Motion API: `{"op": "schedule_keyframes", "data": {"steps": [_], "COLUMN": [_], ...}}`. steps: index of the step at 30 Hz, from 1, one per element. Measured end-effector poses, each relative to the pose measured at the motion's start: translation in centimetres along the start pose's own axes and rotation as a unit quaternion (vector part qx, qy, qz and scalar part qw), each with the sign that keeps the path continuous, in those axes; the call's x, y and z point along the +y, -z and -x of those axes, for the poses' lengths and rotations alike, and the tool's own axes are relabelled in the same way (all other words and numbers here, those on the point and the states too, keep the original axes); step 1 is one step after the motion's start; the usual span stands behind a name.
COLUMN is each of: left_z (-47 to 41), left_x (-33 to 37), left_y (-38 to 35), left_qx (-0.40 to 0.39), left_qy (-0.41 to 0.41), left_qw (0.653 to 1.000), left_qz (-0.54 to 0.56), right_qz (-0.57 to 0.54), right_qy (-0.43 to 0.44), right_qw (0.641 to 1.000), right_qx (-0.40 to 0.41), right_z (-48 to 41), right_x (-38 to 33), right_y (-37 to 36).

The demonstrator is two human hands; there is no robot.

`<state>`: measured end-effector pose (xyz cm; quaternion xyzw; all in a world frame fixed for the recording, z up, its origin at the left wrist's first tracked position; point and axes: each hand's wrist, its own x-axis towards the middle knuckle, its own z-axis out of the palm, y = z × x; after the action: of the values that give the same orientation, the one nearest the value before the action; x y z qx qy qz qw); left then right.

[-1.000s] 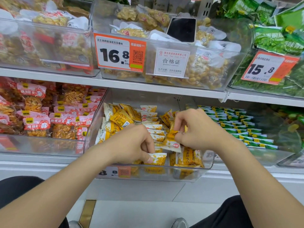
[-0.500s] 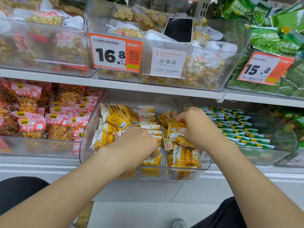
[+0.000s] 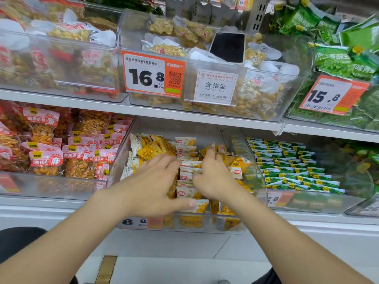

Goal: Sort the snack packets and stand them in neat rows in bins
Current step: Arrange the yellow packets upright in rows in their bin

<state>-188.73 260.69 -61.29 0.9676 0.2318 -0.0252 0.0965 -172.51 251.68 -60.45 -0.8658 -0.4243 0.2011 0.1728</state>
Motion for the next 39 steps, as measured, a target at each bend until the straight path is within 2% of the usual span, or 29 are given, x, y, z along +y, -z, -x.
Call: {"op": "schedule_keyframes", "data": {"steps": [2, 3, 7, 11, 15, 18, 22, 24, 27, 29, 32, 34, 39], "left_z": [0.7, 0.9, 1.1, 1.2, 1.3, 1.1, 1.0, 1.0, 1.1, 1.1, 1.1, 1.1, 1.1], "left_x": [0.2, 0.2, 0.0, 0.0, 0.0, 0.2, 0.1, 0.0, -0.2, -0.3, -0.2, -0.2, -0.2], "left_y": [-1.3, -2.0, -3.0, -3.4, -3.8, -4.0, -4.1, -4.1, -4.2, -4.2, -4.1, -4.1, -4.2], "left_qx": [-0.061, -0.064, -0.024, -0.003, 0.035, 0.052, 0.058, 0.055, 0.047, 0.040, 0.035, 0.035, 0.033], "left_qy": [0.003, 0.003, 0.006, 0.013, 0.015, 0.021, 0.015, 0.009, 0.006, 0.009, 0.012, 0.015, 0.014], "left_qw": [0.998, 0.997, 0.996, 0.995, 0.995, 0.995, 0.994, 0.995, 0.996, 0.996, 0.996, 0.996, 0.996], "left_qz": [-0.025, -0.047, -0.081, -0.103, -0.090, -0.088, -0.088, -0.081, -0.074, -0.075, -0.076, -0.076, -0.076], "right_qz": [-0.062, -0.081, -0.086, -0.137, -0.188, -0.262, -0.391, -0.374, -0.249, -0.216, -0.174, -0.157, -0.134], "right_qy": [-0.050, -0.064, -0.093, -0.138, -0.132, -0.099, -0.108, -0.136, -0.159, -0.139, -0.099, -0.080, -0.078], "right_qw": [0.996, 0.994, 0.988, 0.966, 0.937, 0.918, 0.862, 0.872, 0.941, 0.964, 0.979, 0.983, 0.988], "right_qx": [-0.026, -0.037, -0.091, -0.168, -0.264, -0.281, -0.305, -0.284, -0.163, -0.066, 0.024, 0.043, -0.009], "right_z": [-0.4, -0.5, -0.1, 0.5, 0.7, 0.7, 0.4, 0.0, -1.0, -1.8, -3.2, -4.3, -6.0], "right_x": [-0.7, -1.1, -1.9, -1.8, -1.5, -2.2, -2.3, -2.0, -1.7, -1.4, -1.2, -1.1, -2.0], "right_y": [-0.6, -0.8, -0.7, 0.5, 0.6, 0.0, -0.6, -0.7, -0.9, -0.9, -0.9, -1.1, -2.3]}}
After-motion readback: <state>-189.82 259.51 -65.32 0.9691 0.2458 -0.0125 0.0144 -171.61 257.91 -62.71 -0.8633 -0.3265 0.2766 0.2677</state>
